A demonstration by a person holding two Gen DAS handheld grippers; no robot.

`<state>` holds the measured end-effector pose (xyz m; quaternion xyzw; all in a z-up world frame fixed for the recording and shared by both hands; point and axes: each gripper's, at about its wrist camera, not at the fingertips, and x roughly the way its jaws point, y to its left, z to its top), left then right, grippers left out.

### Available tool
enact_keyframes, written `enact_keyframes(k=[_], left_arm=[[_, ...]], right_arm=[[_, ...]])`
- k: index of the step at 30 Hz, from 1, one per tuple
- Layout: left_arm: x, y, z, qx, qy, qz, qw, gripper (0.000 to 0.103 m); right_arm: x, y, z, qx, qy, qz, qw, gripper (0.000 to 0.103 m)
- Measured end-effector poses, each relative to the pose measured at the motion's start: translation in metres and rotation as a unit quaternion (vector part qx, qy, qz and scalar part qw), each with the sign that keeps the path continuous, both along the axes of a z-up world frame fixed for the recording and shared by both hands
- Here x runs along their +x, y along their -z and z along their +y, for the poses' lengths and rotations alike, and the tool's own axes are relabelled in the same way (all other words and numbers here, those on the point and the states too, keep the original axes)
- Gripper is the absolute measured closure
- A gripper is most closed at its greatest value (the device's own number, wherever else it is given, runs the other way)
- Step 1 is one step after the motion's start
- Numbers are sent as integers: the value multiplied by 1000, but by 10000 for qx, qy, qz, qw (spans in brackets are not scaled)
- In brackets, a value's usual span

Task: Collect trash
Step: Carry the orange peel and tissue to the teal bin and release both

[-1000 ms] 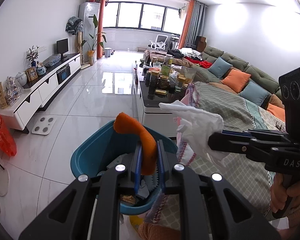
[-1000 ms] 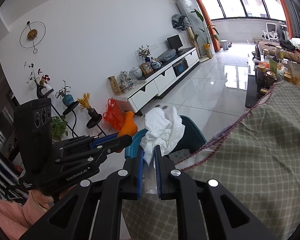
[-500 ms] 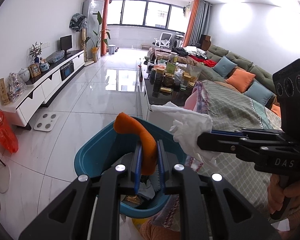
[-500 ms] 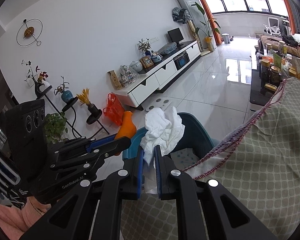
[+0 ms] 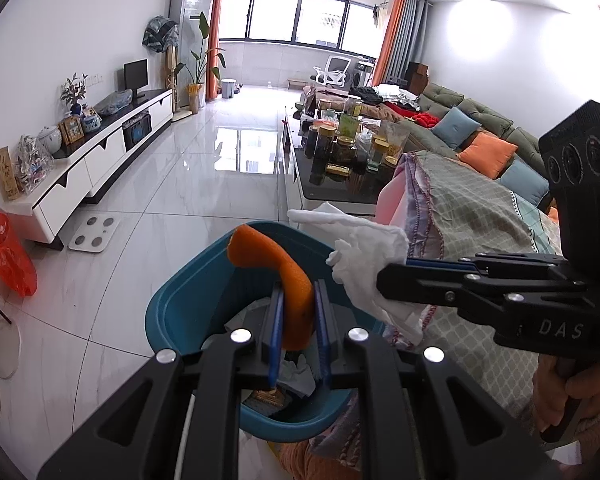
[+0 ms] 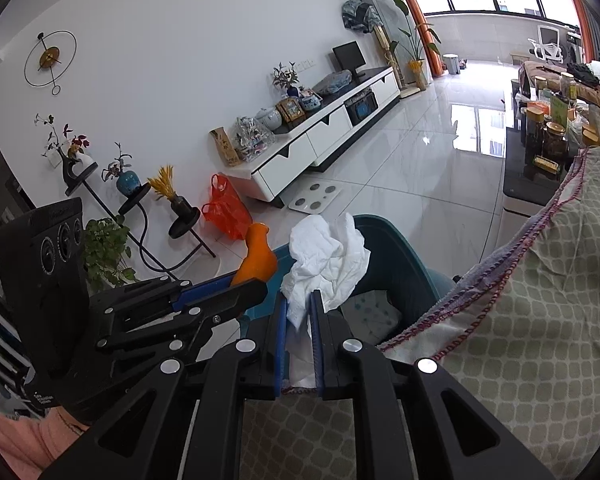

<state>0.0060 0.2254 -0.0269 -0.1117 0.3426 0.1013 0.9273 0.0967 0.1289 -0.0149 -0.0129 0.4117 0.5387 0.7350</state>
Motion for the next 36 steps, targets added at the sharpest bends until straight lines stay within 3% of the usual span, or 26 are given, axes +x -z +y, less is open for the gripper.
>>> enact_keyframes(k=[17, 24, 28, 30, 36], left_arm=[[13, 11, 5, -74, -67, 188, 9998, 87], [18, 20, 14, -270, -95, 293, 9992, 87], [19, 24, 18, -316, -114, 324, 9989, 86], [19, 26, 20, -332, -113, 338, 9988, 85], [16, 24, 16, -230, -91, 275, 9993, 68]], right_arm=[[9, 17, 19, -260, 12, 230, 9994, 90], [13, 20, 23, -298, 75, 326, 9990, 88], [16, 22, 22, -300, 146, 379, 9987, 77], [17, 23, 21, -285, 161, 413, 9986, 77], [20, 23, 14, -209, 235, 450, 9985, 73]])
